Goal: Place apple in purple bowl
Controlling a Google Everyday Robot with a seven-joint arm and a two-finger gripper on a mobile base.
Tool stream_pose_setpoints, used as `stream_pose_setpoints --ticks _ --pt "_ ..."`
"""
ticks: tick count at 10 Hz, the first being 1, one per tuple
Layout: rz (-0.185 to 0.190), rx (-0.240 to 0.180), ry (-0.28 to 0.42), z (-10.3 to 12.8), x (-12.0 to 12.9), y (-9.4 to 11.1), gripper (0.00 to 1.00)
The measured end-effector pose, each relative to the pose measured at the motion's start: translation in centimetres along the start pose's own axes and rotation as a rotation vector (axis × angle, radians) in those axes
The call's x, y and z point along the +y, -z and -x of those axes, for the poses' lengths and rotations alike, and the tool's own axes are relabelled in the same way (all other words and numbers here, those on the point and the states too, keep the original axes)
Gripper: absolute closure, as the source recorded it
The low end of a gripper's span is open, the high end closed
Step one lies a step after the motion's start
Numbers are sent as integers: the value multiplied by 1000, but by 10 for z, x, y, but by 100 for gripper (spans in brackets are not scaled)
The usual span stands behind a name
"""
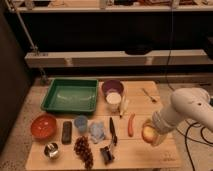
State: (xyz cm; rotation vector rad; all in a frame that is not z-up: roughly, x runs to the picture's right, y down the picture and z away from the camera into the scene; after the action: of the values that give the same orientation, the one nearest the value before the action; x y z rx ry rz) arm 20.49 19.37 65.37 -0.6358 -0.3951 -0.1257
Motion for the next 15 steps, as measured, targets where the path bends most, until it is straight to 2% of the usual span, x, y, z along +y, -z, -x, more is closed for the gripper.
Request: stream_pose_setpoints --ticks 3,5,8,9,11,15 --pt "-4 3 1 -1 0 0 100" --pt "-23 9 47 8 -14 3 100" --pt "-45 32 108 24 -72 14 100" --pt "-55 45 122 27 -106 18 100" --pt "-71 52 127 26 -150 23 100" --pt "-125 56 130 16 -257 44 100"
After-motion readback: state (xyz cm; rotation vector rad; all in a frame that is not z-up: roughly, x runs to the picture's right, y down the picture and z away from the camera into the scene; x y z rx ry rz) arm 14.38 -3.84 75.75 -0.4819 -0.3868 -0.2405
